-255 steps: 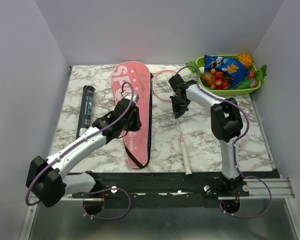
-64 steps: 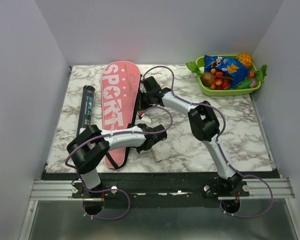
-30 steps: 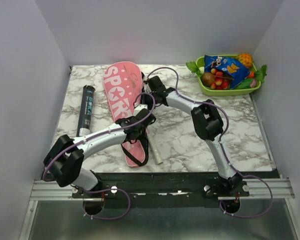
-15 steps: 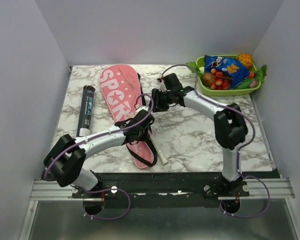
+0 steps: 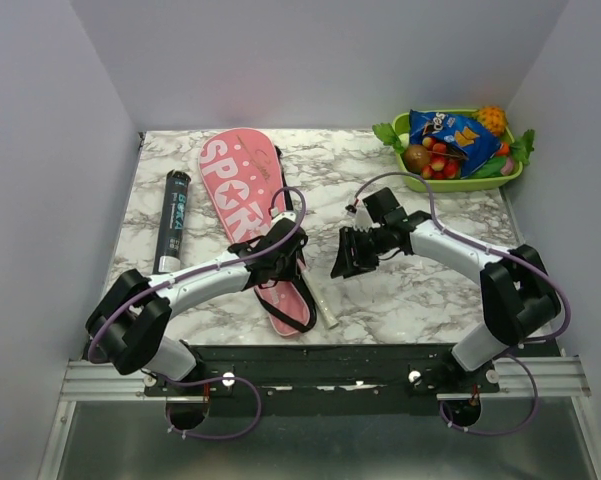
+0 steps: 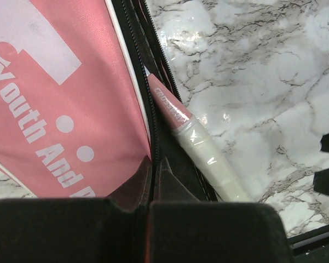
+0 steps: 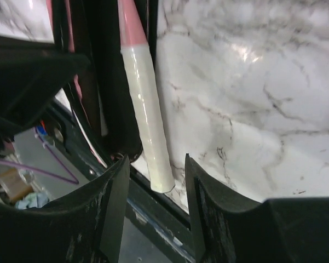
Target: Pack up the badminton gear
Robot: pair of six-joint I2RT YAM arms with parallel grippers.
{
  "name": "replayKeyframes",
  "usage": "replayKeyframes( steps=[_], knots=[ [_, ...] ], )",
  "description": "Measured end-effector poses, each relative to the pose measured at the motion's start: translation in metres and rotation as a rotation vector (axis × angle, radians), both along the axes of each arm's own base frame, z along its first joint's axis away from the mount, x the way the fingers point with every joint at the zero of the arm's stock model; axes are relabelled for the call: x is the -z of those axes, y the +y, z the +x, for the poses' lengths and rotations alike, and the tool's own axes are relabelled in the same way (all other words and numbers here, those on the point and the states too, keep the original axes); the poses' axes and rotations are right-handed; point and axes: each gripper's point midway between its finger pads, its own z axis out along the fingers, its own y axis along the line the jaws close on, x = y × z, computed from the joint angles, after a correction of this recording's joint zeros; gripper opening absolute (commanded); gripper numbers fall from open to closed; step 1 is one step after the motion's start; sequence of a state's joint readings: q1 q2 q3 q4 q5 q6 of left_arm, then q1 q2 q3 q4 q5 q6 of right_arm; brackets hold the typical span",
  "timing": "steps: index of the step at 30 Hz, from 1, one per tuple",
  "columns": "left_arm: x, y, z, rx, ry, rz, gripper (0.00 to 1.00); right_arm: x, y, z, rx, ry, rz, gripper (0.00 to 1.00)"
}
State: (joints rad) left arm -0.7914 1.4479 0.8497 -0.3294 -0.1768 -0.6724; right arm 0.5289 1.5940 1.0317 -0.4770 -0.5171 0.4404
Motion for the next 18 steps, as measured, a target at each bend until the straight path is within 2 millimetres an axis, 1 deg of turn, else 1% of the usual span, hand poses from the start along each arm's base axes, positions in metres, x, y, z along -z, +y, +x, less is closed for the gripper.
replayKeyframes(
  steps=[1, 3, 7, 12, 18],
  knots=[
    [0.000, -0.001, 0.000, 0.002, 0.000, -0.004, 0.00, 0.005, -0.002, -0.009, -0.017, 0.027, 0.001, 0.52],
    [0.000, -0.002, 0.000, 0.007, -0.003, -0.011, 0.00, 0.008, -0.002, -0.018, -0.045, 0.052, 0.015, 0.52],
    [0.000, -0.002, -0.001, 0.013, -0.004, -0.015, 0.00, 0.009, 0.000, -0.031, -0.087, 0.084, 0.053, 0.52],
    [-0.001, -0.001, -0.002, 0.017, -0.011, -0.020, 0.00, 0.018, 0.001, -0.044, -0.109, 0.121, 0.066, 0.52],
    [-0.002, -0.001, -0.003, 0.019, -0.012, -0.032, 0.00, 0.028, 0.016, -0.055, -0.148, 0.148, 0.072, 0.52]
  ],
)
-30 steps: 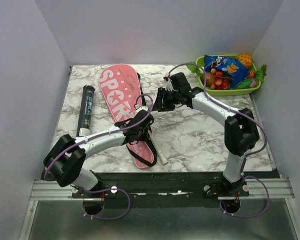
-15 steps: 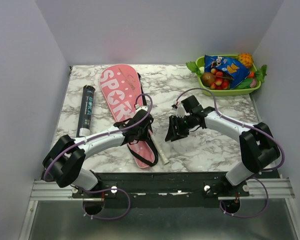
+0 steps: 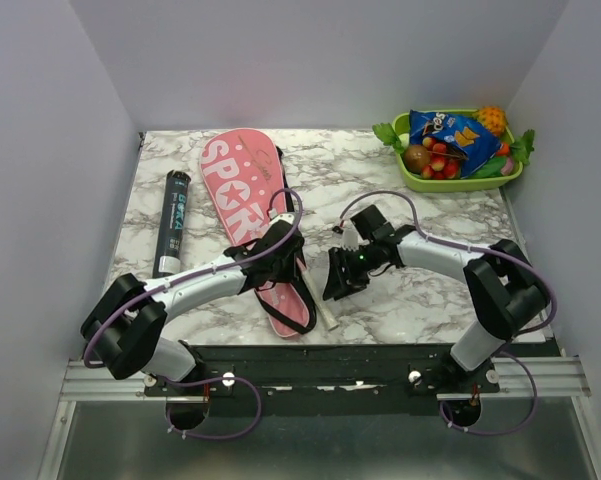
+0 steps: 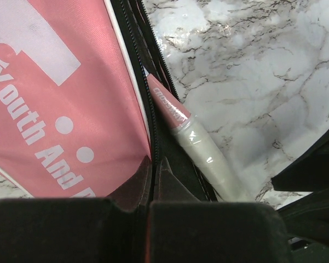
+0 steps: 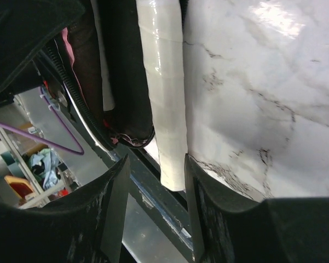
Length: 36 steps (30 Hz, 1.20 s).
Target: Pack up the badminton gear
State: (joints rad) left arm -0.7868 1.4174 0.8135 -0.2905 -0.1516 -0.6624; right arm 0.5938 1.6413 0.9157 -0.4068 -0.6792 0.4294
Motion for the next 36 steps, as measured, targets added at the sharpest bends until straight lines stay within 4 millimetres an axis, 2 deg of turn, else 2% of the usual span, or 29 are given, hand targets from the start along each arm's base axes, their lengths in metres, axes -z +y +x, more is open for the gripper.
replayKeyframes(
  steps=[6, 18, 24, 28, 36],
  knots=[
    [0.000, 0.000, -0.002, 0.005, -0.003, -0.012, 0.00, 0.008, 0.010, -0.008, -0.019, 0.017, -0.002, 0.52],
    [-0.003, 0.000, -0.003, 0.007, -0.007, -0.020, 0.00, 0.037, 0.014, -0.021, -0.026, 0.053, -0.073, 0.51],
    [-0.002, 0.000, -0.003, 0.007, -0.006, -0.020, 0.00, 0.040, 0.020, -0.024, -0.039, 0.047, -0.089, 0.32],
    [-0.003, 0.000, -0.003, 0.006, -0.007, -0.021, 0.00, 0.037, 0.024, -0.021, -0.046, 0.029, -0.087, 0.11],
    [-0.005, -0.005, -0.003, 0.014, -0.006, -0.044, 0.00, 0.015, 0.049, 0.007, -0.039, -0.030, -0.043, 0.03]
  ],
)
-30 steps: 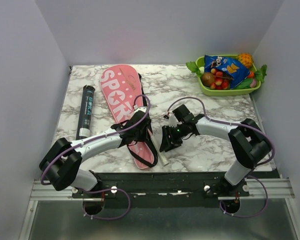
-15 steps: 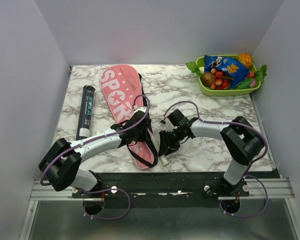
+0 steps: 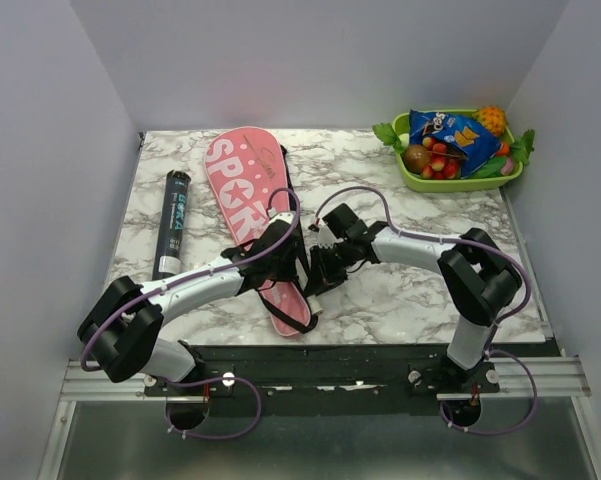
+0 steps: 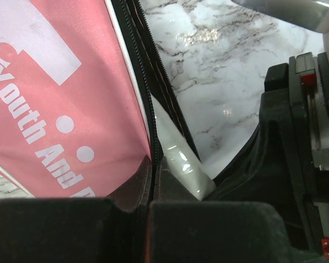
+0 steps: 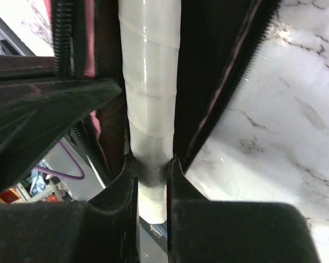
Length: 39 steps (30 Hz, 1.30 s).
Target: Pack up the badminton gear
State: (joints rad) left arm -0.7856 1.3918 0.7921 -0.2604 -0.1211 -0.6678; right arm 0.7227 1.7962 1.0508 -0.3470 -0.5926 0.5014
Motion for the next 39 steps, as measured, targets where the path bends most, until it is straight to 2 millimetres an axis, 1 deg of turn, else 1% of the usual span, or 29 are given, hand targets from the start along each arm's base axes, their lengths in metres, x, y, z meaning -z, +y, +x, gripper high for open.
replayKeyframes(
  steps=[2, 4, 9, 12, 14, 15, 16, 18, 19, 22, 26, 27, 29, 33, 36, 38, 39],
  knots=[
    [-0.002, -0.001, 0.003, -0.005, -0.008, -0.011, 0.00, -0.005, 0.004, 0.004, 0.005, 0.004, 0.002, 0.03],
    [-0.003, -0.001, 0.005, -0.010, -0.014, -0.016, 0.00, -0.006, 0.007, 0.005, 0.008, 0.013, -0.002, 0.02],
    [-0.005, -0.004, 0.008, -0.012, -0.027, -0.030, 0.00, 0.005, 0.016, 0.004, 0.005, 0.068, 0.016, 0.01],
    [-0.003, -0.004, 0.008, -0.011, -0.021, -0.025, 0.00, 0.011, 0.025, 0.003, -0.005, 0.090, 0.039, 0.06],
    [0.000, -0.002, 0.009, -0.013, -0.015, -0.018, 0.00, 0.012, 0.030, 0.000, -0.014, 0.095, 0.045, 0.17],
    [0.001, -0.001, 0.008, -0.010, -0.015, -0.013, 0.00, 0.012, 0.032, -0.001, -0.018, 0.099, 0.050, 0.25],
    [0.001, -0.001, 0.009, -0.010, -0.014, -0.010, 0.00, 0.013, 0.034, -0.002, -0.021, 0.107, 0.057, 0.36],
    [0.002, 0.000, 0.009, -0.006, -0.015, -0.006, 0.00, 0.012, 0.036, -0.003, -0.022, 0.123, 0.070, 0.46],
    [0.002, 0.000, 0.009, -0.004, -0.015, -0.004, 0.00, 0.012, 0.036, -0.003, -0.021, 0.129, 0.074, 0.52],
    [0.001, -0.001, 0.009, -0.002, -0.016, -0.002, 0.00, 0.011, 0.036, 0.000, -0.024, 0.119, 0.085, 0.58],
    [-0.001, -0.002, 0.010, -0.002, -0.020, -0.008, 0.00, 0.010, 0.024, 0.013, 0.014, 0.099, 0.066, 0.60],
    [-0.001, -0.002, 0.010, -0.001, -0.019, -0.008, 0.00, 0.007, 0.019, 0.019, 0.033, 0.082, 0.056, 0.61],
    [-0.001, -0.003, 0.008, 0.005, -0.018, -0.009, 0.00, 0.000, 0.006, 0.042, 0.096, 0.027, 0.032, 0.62],
    [-0.002, -0.004, 0.006, 0.011, -0.017, -0.009, 0.00, -0.023, -0.028, 0.103, 0.266, -0.080, 0.017, 0.62],
    [-0.002, -0.004, 0.006, 0.013, -0.015, -0.010, 0.00, -0.036, -0.048, 0.148, 0.382, -0.123, 0.021, 0.62],
    [-0.002, -0.005, 0.005, 0.016, -0.013, -0.012, 0.00, -0.039, -0.051, 0.171, 0.422, -0.138, 0.027, 0.62],
    [-0.002, -0.005, 0.005, 0.019, -0.011, -0.014, 0.00, -0.038, -0.048, 0.184, 0.432, -0.143, 0.033, 0.62]
  ],
)
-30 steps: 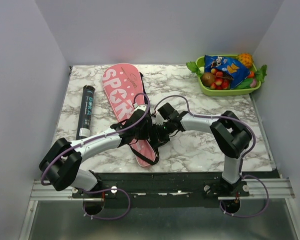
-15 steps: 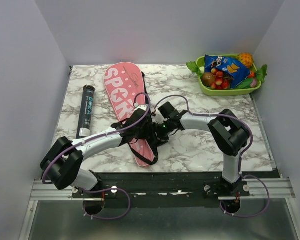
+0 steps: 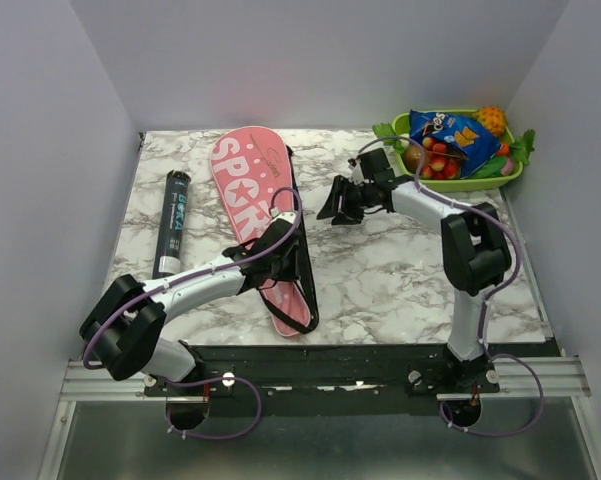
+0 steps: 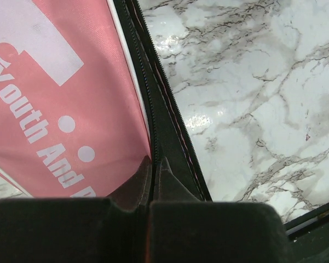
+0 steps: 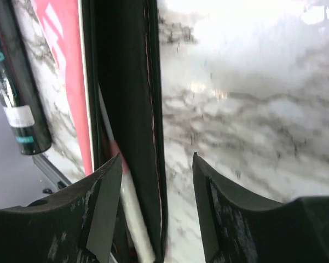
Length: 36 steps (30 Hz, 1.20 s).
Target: Pack up the badminton gear
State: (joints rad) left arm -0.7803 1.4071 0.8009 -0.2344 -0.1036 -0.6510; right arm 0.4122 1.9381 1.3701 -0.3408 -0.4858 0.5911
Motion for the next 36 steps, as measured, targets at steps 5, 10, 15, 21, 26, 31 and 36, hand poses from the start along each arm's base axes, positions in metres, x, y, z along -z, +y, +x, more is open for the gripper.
replayKeyframes(
  steps=[5, 10, 15, 21, 26, 31, 36],
  knots=[
    [0.000, -0.004, -0.005, 0.042, 0.013, -0.009, 0.00, 0.020, 0.024, 0.032, 0.002, 0.005, 0.038, 0.64],
    [0.003, -0.013, -0.014, 0.103, 0.032, -0.015, 0.00, 0.038, 0.040, 0.057, 0.009, 0.007, 0.064, 0.66],
    [0.005, -0.026, -0.030, 0.179, 0.040, -0.013, 0.00, 0.042, 0.046, 0.066, 0.010, 0.001, 0.080, 0.66],
    [0.005, -0.035, -0.043, 0.234, 0.044, -0.013, 0.00, 0.042, 0.049, 0.071, 0.009, -0.005, 0.094, 0.65],
    [0.005, -0.035, -0.044, 0.238, 0.043, -0.012, 0.00, 0.043, 0.047, 0.076, 0.025, -0.014, 0.083, 0.65],
    [0.004, -0.035, -0.045, 0.241, 0.041, -0.013, 0.00, 0.045, 0.036, 0.081, 0.058, -0.021, 0.065, 0.63],
    [0.005, -0.033, -0.047, 0.243, 0.045, -0.009, 0.00, 0.045, 0.021, 0.089, 0.102, -0.017, 0.068, 0.63]
  ],
)
